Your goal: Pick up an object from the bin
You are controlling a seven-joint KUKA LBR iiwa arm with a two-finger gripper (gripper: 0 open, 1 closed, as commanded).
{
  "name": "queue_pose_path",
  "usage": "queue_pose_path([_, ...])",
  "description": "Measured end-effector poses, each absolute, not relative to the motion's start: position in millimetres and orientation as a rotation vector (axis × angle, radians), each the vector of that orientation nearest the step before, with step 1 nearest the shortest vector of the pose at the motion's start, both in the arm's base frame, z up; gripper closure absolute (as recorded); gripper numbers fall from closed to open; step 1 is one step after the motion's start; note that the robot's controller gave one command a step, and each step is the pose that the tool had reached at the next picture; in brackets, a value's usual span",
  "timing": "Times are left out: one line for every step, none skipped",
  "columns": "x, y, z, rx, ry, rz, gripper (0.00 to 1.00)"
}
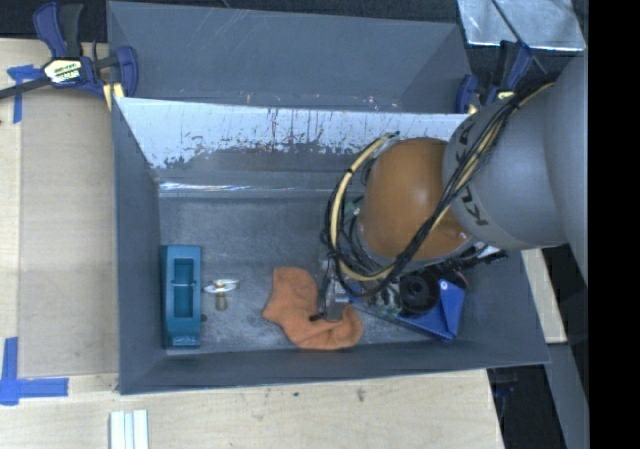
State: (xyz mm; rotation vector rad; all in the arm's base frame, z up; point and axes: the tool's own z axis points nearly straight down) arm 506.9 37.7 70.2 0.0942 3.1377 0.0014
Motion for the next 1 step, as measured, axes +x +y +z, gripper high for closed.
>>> queue_pose_path([506.9,37.7,70.3,0.095,3.138,0.001,1.00])
